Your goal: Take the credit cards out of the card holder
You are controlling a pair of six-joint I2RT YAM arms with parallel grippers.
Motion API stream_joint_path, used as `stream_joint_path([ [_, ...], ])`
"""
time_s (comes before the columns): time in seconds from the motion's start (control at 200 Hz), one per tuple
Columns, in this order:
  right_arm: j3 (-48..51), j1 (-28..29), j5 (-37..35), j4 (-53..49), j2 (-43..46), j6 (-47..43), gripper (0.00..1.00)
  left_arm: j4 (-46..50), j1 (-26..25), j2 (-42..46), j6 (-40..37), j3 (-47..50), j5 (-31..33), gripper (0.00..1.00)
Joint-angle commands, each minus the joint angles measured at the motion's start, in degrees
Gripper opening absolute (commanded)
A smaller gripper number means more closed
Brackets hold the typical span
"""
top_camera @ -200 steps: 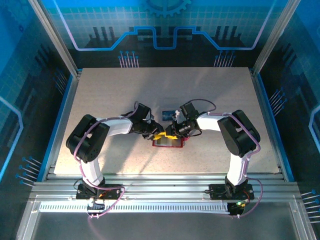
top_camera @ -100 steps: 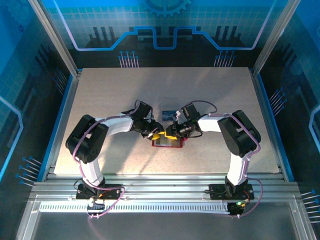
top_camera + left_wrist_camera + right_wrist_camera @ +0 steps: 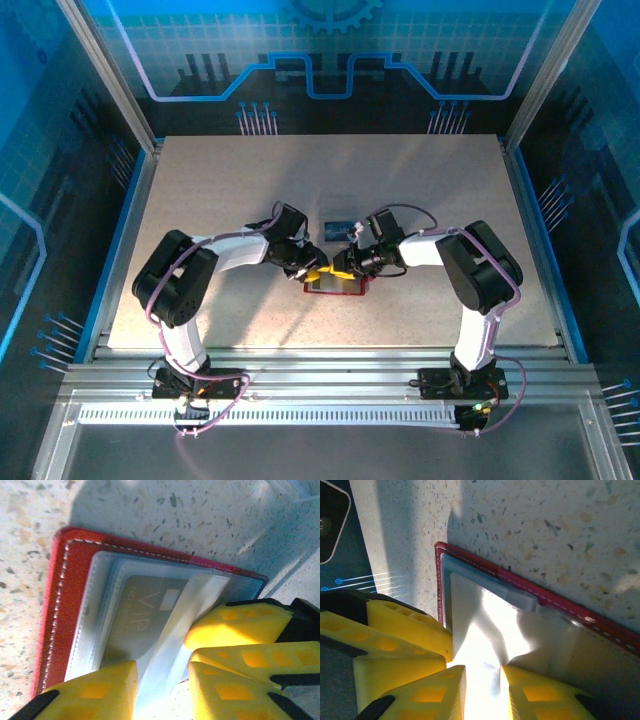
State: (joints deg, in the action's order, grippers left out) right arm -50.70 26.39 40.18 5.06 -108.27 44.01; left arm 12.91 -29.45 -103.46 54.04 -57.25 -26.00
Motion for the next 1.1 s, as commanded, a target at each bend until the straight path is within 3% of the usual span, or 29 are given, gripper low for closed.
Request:
stream_joint_path([
  [0.0,2.2,-0.5,-0.7,0.7,-0.8,1.5,0.27,-0.6,-0.7,-0.6,0.9,-0.6,-1.8,0.3],
  [0.28,2.6,-0.6,-0.1,2.1,1.0,2.7,0.27,-2.8,-0.7,0.6,2.0,0.1,-1.7,0.27],
  [0.675,0.6,-1.2,-5.1,-9.2,11.0,0.0,0.28,-5.1,-0.6,0.1,2.6,-2.0,-4.0,0.3],
  [1.096,3.0,-7.0,-10.1,-17.3,20.9,-3.7,0.29,-1.8,-2.9,-3.2,1.2,-9.1,-5.4,0.4],
])
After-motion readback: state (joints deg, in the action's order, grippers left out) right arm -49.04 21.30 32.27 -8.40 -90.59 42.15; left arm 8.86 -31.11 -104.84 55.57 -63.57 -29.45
